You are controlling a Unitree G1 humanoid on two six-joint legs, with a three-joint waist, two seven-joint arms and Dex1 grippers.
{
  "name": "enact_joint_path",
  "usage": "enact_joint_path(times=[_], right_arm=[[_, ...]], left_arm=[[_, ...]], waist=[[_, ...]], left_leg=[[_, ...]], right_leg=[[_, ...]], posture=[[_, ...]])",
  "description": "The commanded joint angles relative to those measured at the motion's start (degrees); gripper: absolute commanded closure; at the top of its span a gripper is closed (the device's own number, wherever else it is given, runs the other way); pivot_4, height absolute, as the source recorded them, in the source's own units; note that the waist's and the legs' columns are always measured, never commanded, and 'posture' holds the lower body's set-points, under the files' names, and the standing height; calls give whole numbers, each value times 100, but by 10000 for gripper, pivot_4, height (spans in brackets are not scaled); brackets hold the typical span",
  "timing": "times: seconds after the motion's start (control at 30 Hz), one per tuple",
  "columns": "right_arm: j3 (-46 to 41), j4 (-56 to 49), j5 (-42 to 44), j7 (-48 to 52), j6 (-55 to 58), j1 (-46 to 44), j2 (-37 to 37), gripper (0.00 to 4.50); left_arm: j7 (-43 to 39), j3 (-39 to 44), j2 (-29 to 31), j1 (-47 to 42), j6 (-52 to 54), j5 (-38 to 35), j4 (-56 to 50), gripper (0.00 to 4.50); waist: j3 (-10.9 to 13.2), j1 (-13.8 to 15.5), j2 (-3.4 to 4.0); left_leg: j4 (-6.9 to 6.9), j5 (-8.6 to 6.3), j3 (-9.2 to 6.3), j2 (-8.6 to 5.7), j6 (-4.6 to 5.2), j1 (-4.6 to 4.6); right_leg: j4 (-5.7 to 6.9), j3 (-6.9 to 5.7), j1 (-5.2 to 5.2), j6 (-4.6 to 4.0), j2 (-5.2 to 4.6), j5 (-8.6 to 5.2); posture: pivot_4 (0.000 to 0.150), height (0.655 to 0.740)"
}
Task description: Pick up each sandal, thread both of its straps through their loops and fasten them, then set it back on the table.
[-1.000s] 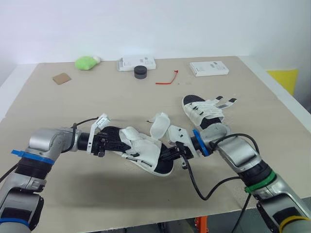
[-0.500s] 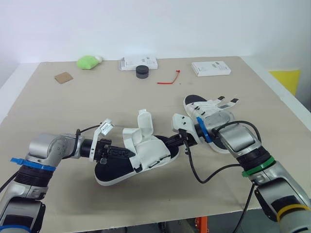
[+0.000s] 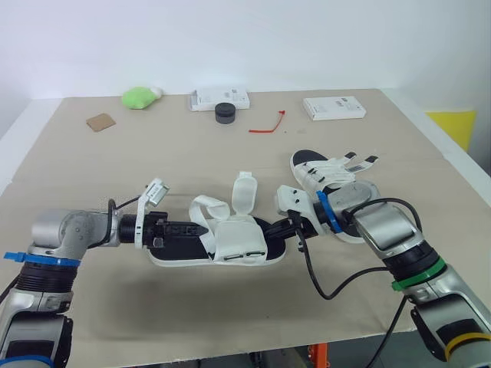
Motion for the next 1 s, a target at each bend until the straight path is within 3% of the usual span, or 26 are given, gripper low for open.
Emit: enact_joint_path(times=[0.03,0.17,0.3,0.43,0.73,1.0], right_arm=[[310,128,-128,96,125,165,51,45000],[306,186,-175,94,93,173,44,45000],[302,180,-185,75,95,205,50,45000],[305,198,-195,56,104,195,83,45000],[285,121,-174,5,181,213,131,45000],[288,13,-155,-67,273,259,175,45000]], left_arm=[[-533,230,421,-26,324,-653,-667,44591],[-1243,65,1169,73,278,-828,-1100,44591],[-1467,-62,1315,-79,201,-777,-942,44591],[-1350,-95,1066,-430,266,-761,-574,44591],[-314,187,-327,-1090,636,-1050,-12,44591],[-1037,-999,-17,-886,-132,-263,-201,44591]], waist=[[0,-11,0],[1,-30,1],[1,-29,2],[0,-27,1],[-1,-31,1],[-1,-31,2]], left_leg=[[0,0,-2,1,0,-1],[-4,-1,-2,2,-2,-1],[-4,-1,-6,2,-2,6],[0,-1,-7,3,-1,6],[12,-2,-20,3,0,6],[13,-1,-32,-1,0,12]], right_leg=[[0,-2,-1,-1,1,0],[7,-3,-5,-9,2,-6],[9,-11,-1,-14,2,-8],[10,-14,1,-15,2,-7],[24,-17,6,-17,7,-9],[41,-23,9,-23,8,-13]], posture=[[1500,7400],[1500,7400],[1500,7400],[1500,7400],[1500,7400],[1500,7400]])
